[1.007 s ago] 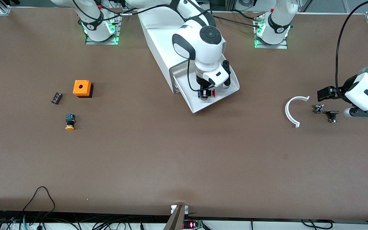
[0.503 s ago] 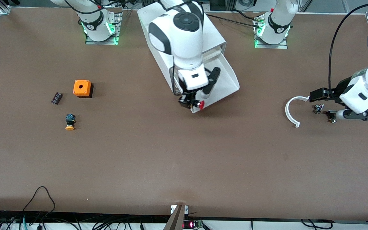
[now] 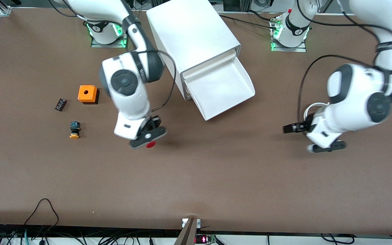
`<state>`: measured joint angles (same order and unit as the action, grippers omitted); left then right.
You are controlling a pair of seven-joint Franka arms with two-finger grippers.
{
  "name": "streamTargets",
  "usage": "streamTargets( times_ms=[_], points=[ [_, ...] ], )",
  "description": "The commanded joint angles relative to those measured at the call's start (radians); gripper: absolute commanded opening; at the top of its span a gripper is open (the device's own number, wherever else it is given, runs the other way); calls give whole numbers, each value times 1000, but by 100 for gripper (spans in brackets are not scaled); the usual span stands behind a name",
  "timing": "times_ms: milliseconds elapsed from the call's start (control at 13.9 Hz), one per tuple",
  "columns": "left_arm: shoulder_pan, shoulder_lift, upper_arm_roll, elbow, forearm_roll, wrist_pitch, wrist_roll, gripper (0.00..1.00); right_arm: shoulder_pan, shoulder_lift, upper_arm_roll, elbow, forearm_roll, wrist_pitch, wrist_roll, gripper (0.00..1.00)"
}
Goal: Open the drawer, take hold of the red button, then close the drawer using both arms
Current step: 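Lift the button with the right gripper while the left gripper shuts the drawer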
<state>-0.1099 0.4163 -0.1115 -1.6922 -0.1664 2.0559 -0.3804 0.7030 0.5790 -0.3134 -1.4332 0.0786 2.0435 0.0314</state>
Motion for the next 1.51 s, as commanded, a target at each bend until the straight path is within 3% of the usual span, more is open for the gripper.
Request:
streamTargets(
  times_ms=[0,72,216,431,791,935,1150,1222,1366,1438],
  points=[
    [-57,-1,-40,-192,-5,302,-139,100,-40,-67,16,-139,23,20,108,37],
    [-76,15,-51,-225,-5,369,-176,100,-69,-67,14,-177,18,32,126,37],
    [-106,19,-56,-245,-4,375,-215,100,-134,-85,16,-287,12,102,124,37],
    [-108,-22,-135,-296,-10,325,-283,100,-197,-129,16,-450,0,242,98,37],
    [-102,-117,-305,-460,-30,320,-333,100,-253,-130,16,-581,-2,389,44,37],
    [-99,-165,-388,-489,-94,287,-339,100,-272,-128,16,-660,-2,489,6,37],
    [-96,-197,-424,-491,-154,187,-348,100,-278,-127,16,-745,0,557,2,38],
    [-94,-198,-428,-491,-154,172,-348,100,-283,-128,16,-748,0,547,-1,45],
    [-83,-199,-428,-489,-154,168,-336,100,-284,-133,17,-728,3,524,10,100],
    [-56,-199,-427,-482,-154,170,-331,100,-284,-145,17,-708,6,494,12,100]
  ],
)
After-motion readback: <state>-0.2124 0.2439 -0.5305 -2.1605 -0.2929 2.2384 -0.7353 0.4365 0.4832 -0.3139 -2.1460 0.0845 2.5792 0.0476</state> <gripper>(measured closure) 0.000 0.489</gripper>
